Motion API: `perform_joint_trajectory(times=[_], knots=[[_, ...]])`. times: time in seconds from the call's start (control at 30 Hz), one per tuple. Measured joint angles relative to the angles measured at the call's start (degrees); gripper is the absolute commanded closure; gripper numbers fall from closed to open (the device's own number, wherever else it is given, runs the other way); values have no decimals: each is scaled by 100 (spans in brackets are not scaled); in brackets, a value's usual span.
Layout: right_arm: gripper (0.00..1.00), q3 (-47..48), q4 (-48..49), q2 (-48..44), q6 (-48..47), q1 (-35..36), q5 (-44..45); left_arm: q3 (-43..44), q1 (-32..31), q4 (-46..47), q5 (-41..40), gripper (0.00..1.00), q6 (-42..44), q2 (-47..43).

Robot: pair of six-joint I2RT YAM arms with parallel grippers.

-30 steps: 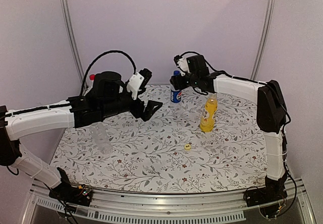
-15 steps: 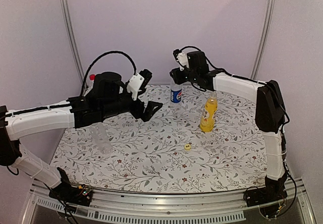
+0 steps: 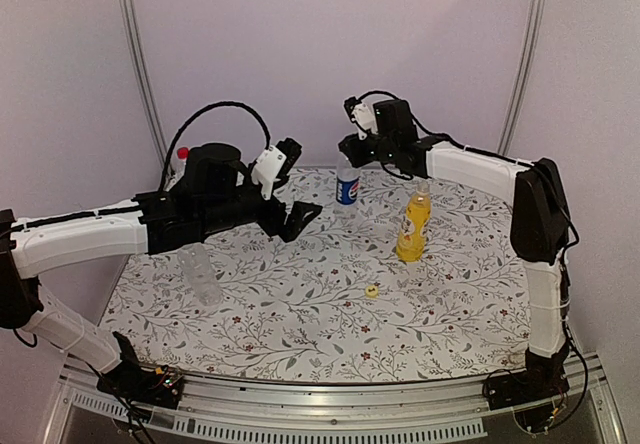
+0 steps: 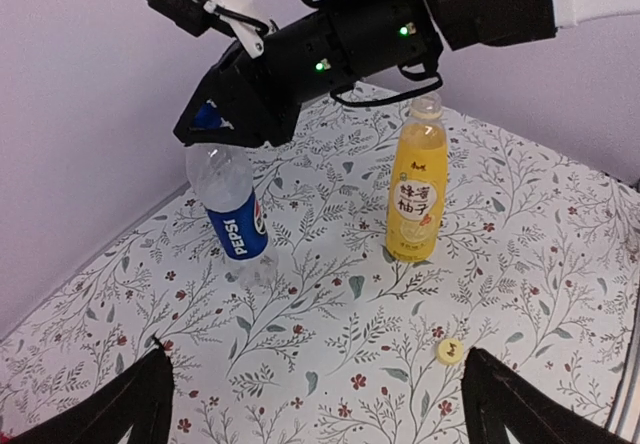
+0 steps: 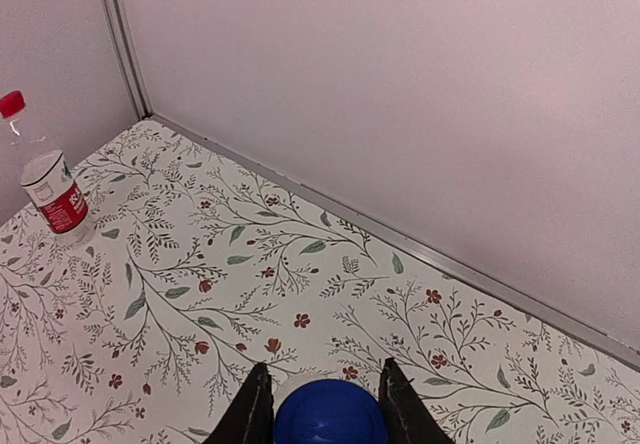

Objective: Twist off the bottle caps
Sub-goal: Pick up the plastic bottle from the corner of the board, then pass from the right arm to the left

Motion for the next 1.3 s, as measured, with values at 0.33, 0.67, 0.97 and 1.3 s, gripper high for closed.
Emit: perform_joint_trajectory(times=[0.33, 0.67, 0.97, 1.3], knots=[[100, -1169, -361, -2105, 339, 35, -1523, 11, 74, -184, -120, 0, -2, 157], [100, -2138, -184, -3467, 542, 409, -3003, -181, 162, 181, 909, 0, 0, 20], [100, -2354, -26, -3477, 640, 734, -3661, -321, 168, 525, 1952, 0, 7, -96], [100, -2363, 348, -3386, 769, 870, -4179, -321, 177, 625, 2382, 16, -33, -42]])
